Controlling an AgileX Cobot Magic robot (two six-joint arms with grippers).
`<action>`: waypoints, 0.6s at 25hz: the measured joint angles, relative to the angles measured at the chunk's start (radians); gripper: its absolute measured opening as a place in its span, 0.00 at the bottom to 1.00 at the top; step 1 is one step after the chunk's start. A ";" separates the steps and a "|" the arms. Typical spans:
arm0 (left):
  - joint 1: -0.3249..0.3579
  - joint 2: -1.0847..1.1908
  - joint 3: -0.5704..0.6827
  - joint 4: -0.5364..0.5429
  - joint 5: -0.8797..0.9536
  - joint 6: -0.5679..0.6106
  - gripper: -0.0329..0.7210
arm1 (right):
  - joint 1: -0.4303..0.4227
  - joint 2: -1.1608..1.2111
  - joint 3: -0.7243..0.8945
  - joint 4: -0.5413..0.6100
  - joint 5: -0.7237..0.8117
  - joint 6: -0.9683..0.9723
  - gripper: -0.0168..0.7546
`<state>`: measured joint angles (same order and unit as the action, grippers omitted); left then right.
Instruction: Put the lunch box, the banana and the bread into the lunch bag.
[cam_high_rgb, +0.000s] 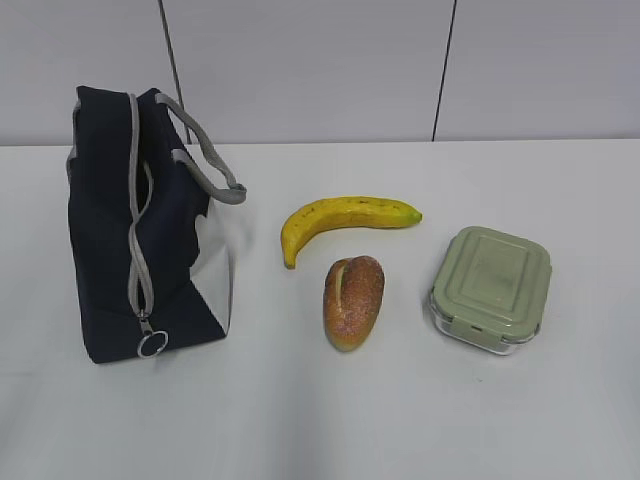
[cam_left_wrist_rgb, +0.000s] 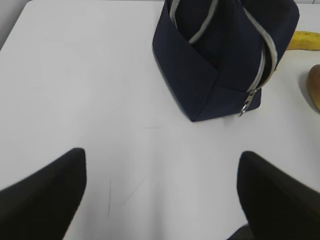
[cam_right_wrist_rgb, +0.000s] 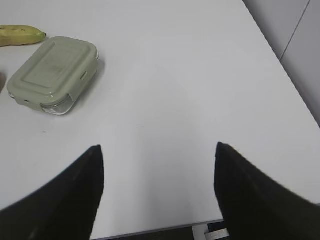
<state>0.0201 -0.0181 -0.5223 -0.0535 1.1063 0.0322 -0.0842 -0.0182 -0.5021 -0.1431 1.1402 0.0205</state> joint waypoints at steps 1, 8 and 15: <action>0.000 0.000 0.000 0.000 0.000 0.000 0.84 | 0.000 0.000 0.000 0.000 0.000 0.000 0.68; 0.000 0.000 0.000 0.000 0.000 0.000 0.83 | 0.000 0.000 0.000 0.000 0.000 0.000 0.68; 0.000 0.000 0.000 0.000 0.000 0.000 0.83 | 0.000 0.000 0.000 0.000 0.000 0.000 0.68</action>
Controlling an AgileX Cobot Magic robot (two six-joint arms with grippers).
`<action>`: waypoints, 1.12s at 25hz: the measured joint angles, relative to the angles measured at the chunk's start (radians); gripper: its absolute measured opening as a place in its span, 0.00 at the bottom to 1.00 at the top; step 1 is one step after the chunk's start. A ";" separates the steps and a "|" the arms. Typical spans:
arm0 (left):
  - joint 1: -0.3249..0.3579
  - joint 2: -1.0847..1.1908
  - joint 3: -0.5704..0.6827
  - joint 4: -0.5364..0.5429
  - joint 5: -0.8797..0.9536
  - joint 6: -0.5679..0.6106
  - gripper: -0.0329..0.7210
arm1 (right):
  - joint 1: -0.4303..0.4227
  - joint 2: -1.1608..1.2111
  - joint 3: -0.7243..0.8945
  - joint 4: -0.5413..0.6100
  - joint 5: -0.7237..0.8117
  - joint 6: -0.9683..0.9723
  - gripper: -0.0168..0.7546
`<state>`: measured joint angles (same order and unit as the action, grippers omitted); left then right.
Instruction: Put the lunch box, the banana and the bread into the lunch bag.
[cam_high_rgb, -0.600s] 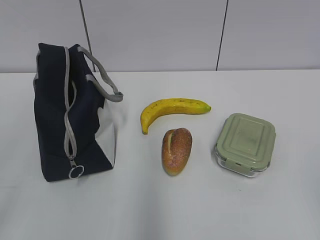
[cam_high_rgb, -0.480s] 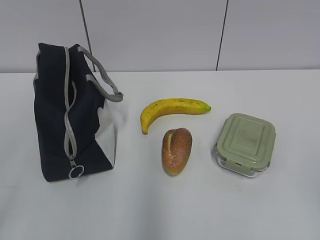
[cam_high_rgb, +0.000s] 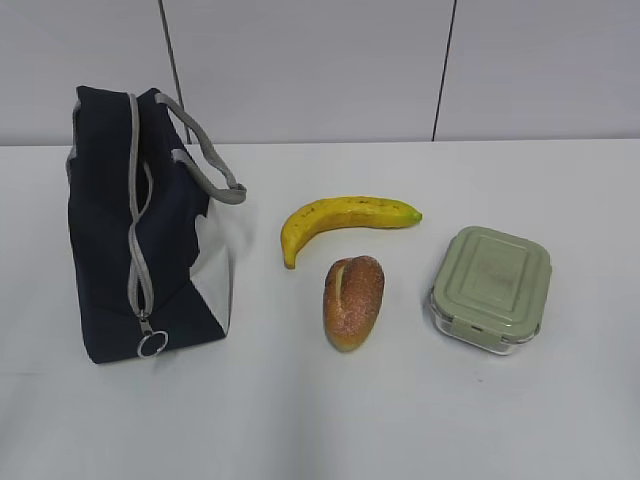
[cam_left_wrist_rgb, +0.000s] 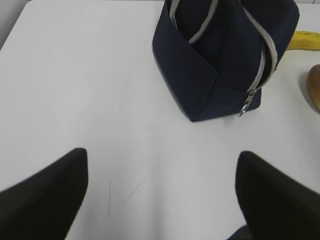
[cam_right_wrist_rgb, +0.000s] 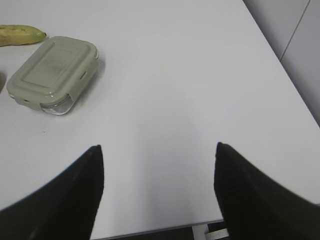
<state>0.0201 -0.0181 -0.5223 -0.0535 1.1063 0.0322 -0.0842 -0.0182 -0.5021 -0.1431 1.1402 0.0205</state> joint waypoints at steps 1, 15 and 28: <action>0.000 0.000 0.000 0.000 0.000 0.000 0.83 | 0.000 0.000 0.000 0.000 0.000 0.000 0.68; 0.000 0.328 -0.208 -0.065 -0.047 0.000 0.81 | 0.000 0.000 0.000 0.000 0.000 0.000 0.68; 0.000 0.892 -0.503 -0.294 -0.098 0.000 0.72 | 0.000 0.000 0.000 0.000 0.000 0.000 0.68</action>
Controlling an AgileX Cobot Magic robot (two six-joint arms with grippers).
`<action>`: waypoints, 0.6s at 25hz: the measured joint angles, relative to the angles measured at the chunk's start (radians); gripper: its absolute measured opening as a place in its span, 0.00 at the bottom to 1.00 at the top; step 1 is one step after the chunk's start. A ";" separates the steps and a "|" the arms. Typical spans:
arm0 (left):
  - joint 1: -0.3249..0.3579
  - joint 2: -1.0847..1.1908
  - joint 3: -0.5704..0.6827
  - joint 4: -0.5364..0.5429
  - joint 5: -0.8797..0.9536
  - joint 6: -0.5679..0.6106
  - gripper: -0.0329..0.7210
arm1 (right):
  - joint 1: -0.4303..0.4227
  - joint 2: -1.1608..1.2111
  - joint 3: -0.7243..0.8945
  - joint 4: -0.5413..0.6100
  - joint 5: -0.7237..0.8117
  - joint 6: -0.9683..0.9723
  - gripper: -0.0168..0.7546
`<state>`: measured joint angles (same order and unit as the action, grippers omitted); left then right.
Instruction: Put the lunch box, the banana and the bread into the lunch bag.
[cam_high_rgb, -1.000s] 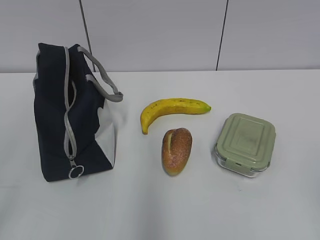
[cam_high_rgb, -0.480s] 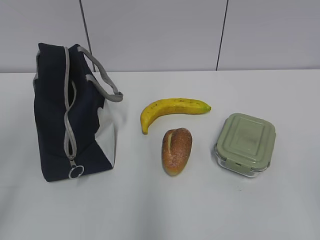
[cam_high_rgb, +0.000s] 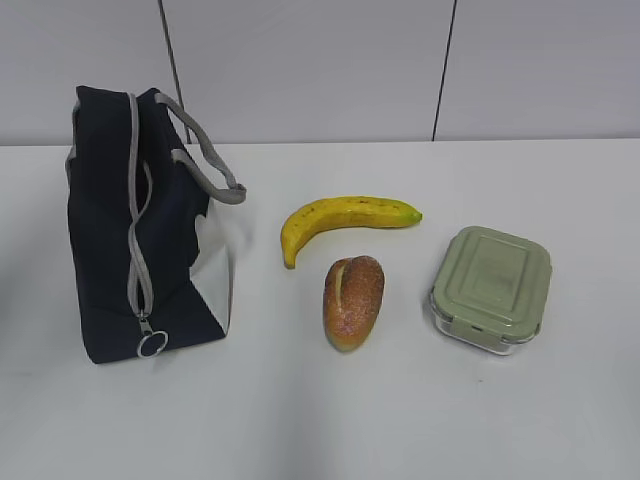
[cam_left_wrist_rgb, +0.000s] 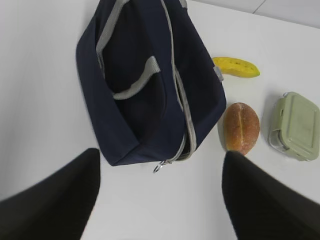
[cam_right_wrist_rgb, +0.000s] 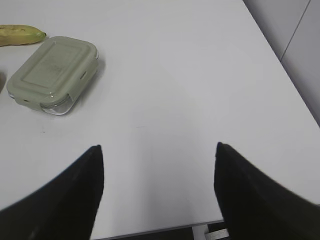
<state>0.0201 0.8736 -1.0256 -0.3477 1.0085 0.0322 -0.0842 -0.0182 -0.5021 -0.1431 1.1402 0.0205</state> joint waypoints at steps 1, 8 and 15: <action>0.000 0.047 -0.029 -0.012 0.000 0.000 0.72 | 0.000 0.000 0.000 0.000 0.000 0.000 0.68; 0.000 0.349 -0.212 -0.098 0.023 0.000 0.72 | 0.003 0.000 0.000 0.000 0.000 0.000 0.68; 0.000 0.573 -0.338 -0.120 0.023 0.000 0.72 | 0.003 0.000 0.000 0.000 0.000 0.000 0.68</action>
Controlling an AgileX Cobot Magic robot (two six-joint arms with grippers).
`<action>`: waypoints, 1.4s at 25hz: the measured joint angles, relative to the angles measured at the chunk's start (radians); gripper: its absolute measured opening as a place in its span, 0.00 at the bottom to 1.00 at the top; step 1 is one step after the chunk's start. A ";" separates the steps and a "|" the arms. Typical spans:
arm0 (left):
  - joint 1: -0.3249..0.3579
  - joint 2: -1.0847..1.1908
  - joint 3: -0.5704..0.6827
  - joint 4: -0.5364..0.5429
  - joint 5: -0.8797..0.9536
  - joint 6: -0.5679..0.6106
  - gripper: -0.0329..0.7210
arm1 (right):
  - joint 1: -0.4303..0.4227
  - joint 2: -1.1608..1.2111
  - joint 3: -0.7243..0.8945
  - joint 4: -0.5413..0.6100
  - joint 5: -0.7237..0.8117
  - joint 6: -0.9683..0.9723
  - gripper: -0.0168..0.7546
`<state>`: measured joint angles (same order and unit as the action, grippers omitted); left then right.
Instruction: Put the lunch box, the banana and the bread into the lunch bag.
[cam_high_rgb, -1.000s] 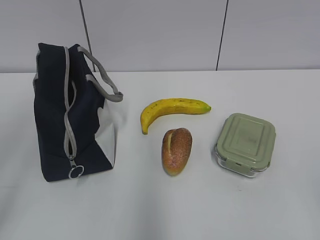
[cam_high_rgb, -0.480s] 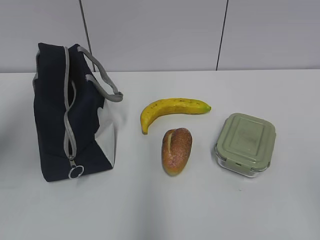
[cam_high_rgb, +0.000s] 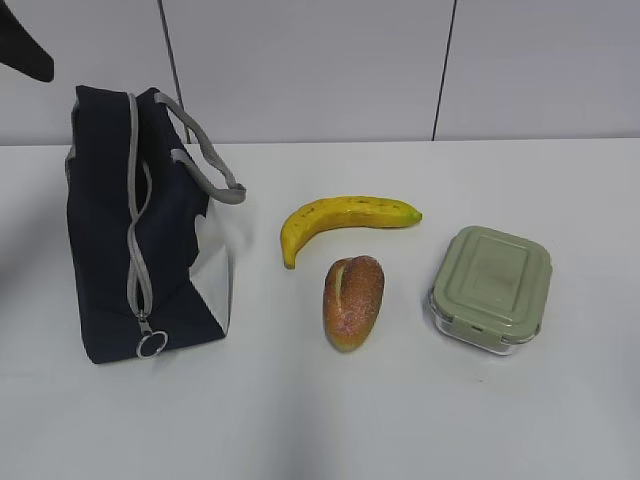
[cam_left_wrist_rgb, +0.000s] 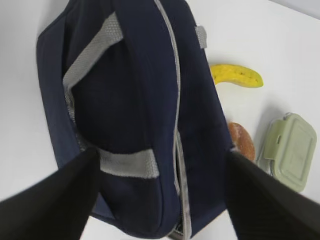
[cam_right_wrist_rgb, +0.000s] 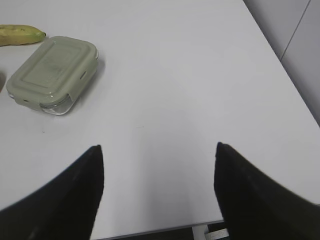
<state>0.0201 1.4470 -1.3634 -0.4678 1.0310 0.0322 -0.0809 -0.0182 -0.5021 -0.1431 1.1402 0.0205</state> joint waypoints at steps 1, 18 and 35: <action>0.000 0.028 -0.015 -0.001 0.000 -0.003 0.72 | 0.000 0.000 0.000 0.000 0.000 0.000 0.68; 0.000 0.250 -0.080 -0.059 -0.072 -0.019 0.62 | 0.000 0.000 0.000 0.000 0.000 0.000 0.68; 0.000 0.280 -0.081 -0.065 -0.105 -0.019 0.19 | 0.000 0.000 0.000 0.000 0.000 0.000 0.68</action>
<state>0.0201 1.7272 -1.4447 -0.5324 0.9256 0.0137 -0.0809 -0.0182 -0.5021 -0.1431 1.1402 0.0205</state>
